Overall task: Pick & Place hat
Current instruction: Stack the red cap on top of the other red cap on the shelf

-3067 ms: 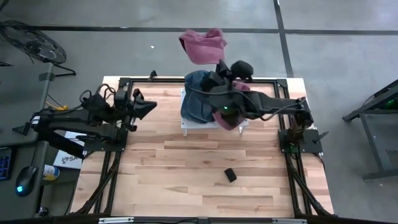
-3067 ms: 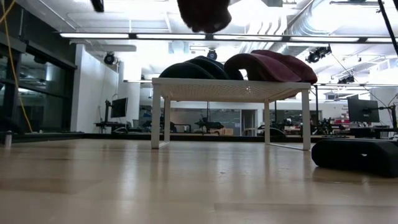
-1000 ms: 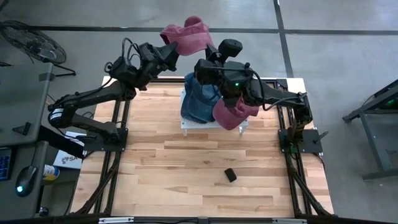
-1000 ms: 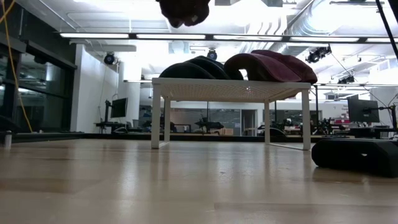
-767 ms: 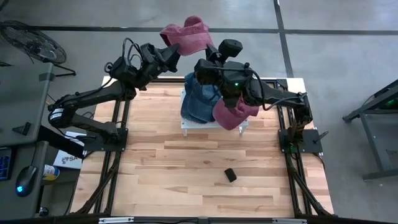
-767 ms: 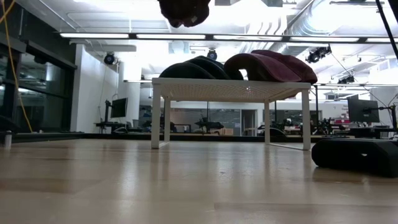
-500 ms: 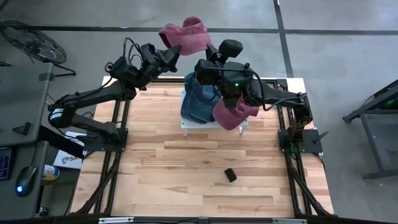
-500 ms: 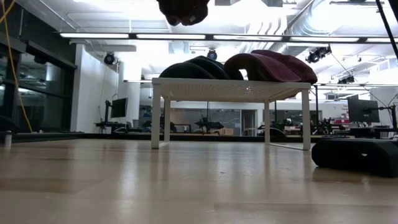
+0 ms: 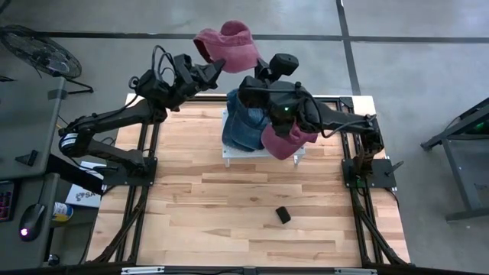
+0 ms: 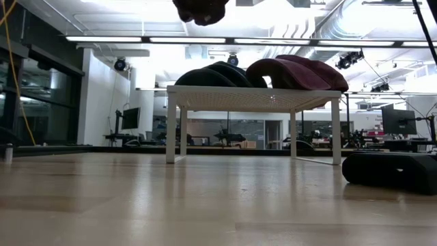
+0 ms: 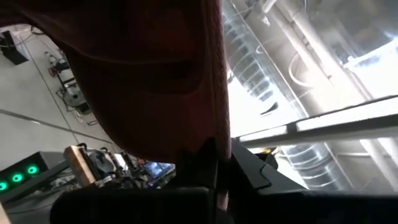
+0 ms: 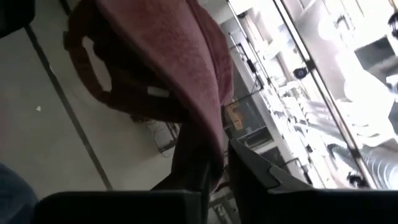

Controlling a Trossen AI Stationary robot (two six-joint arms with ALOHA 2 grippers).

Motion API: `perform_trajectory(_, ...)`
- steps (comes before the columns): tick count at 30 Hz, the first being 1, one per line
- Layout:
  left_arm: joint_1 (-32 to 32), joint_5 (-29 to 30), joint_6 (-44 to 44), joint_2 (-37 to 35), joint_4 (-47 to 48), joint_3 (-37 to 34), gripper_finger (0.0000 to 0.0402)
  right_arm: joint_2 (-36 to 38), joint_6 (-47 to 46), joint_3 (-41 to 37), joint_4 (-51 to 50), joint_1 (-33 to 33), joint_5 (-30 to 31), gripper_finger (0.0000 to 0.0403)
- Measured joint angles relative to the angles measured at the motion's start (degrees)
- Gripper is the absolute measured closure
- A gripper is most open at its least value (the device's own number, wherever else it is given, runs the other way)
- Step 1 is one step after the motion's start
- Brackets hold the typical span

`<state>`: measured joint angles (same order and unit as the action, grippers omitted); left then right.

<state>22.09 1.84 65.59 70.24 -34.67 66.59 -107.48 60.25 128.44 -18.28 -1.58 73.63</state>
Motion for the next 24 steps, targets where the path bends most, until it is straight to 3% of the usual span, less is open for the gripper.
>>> perform_trajectory(7, 0.0, -0.9, -4.1, 0.1, 0.1, 0.0, 0.0394, 0.0, -5.0, 0.0, 0.0, -2.3, 5.4, 0.0332)
perform_trajectory(16, 3.6, 0.7, -10.3, 0.2, -1.5, 0.0, 0.0394, 0.4, -11.0, 0.1, 0.3, -4.7, 5.5, 0.0302)
perform_trajectory(24, 8.2, -5.7, -12.4, 0.2, -2.9, 0.0, 0.0394, 2.9, -28.1, 0.1, 0.0, -5.7, 3.0, 0.0266)
